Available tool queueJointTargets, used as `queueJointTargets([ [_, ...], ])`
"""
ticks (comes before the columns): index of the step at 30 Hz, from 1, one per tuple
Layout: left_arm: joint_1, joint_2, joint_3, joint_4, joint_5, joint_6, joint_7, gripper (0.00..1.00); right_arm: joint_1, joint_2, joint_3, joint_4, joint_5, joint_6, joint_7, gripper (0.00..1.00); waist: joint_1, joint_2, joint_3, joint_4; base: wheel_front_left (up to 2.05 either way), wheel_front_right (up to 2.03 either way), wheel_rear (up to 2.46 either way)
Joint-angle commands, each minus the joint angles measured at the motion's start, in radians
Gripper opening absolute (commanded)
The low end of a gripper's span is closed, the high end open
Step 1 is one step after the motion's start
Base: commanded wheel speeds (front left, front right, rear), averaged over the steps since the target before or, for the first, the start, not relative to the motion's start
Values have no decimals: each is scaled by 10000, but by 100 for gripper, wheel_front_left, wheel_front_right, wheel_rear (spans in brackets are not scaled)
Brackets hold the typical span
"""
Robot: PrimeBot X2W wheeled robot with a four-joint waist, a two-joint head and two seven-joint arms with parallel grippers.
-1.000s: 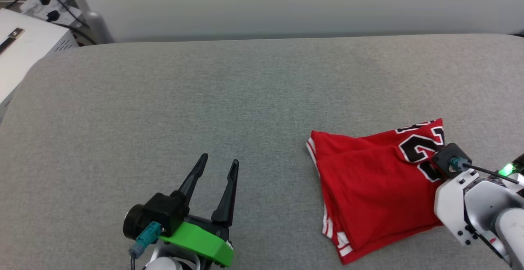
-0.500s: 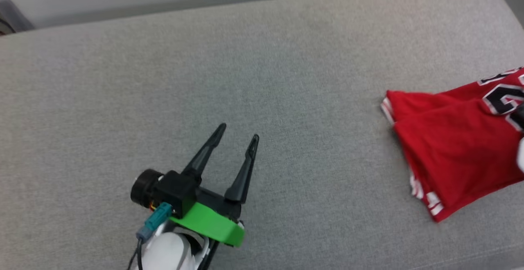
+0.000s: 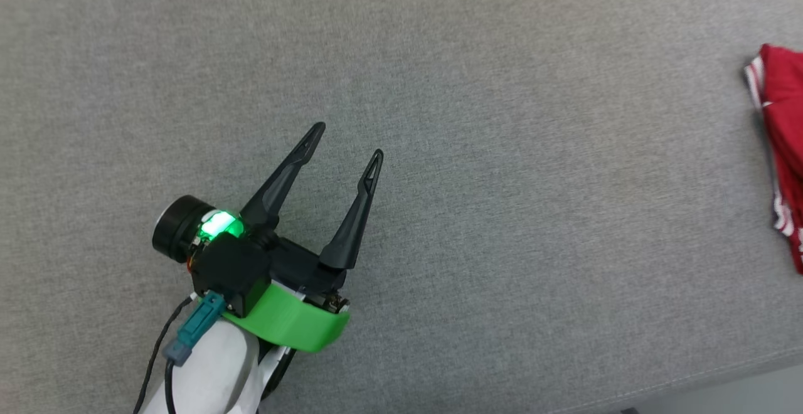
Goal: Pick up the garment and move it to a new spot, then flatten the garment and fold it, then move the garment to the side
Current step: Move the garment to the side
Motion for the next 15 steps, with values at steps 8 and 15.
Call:
queueJointTargets([
  [8, -398, 249, 21, -878, 149, 7, 75, 100, -604, 440, -1714, 1513, -584, -17, -689, 0, -1, 102, 1416, 429, 0, 0, 0],
  [15, -392, 304, 19, -924, 92, 56, 124, 100, -998, 750, -2282, 2240, -1097, -17, -1220, 0, -1, 102, 1497, 534, 0, 0, 0],
])
